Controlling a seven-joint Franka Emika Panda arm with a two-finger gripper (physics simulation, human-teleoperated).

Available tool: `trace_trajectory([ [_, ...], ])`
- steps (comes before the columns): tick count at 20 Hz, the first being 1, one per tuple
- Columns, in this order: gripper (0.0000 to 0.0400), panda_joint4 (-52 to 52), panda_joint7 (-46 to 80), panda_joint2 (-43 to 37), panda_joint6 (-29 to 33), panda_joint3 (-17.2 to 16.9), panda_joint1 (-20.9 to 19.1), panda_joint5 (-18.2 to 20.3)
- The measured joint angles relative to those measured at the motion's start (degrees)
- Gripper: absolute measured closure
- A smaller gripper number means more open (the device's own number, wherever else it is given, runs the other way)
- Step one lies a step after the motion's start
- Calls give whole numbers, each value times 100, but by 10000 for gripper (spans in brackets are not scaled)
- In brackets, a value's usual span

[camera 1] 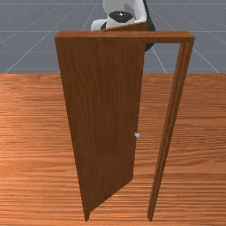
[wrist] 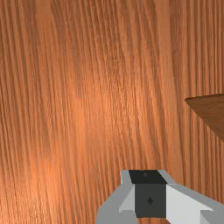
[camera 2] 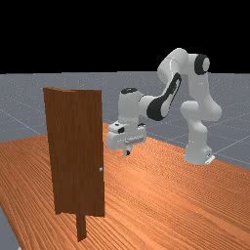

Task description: Close the door

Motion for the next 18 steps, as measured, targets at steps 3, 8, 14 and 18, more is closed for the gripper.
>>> trace_trajectory([
  [3, 400, 210, -1, 139, -79, 0, -5, 9],
  [8, 400, 419, -12, 278, -145, 3, -11, 20],
  [14, 400, 489, -20, 317, -178, -1, -17, 19],
  [18, 400, 485, -23, 303, -186, 0, -18, 20],
])
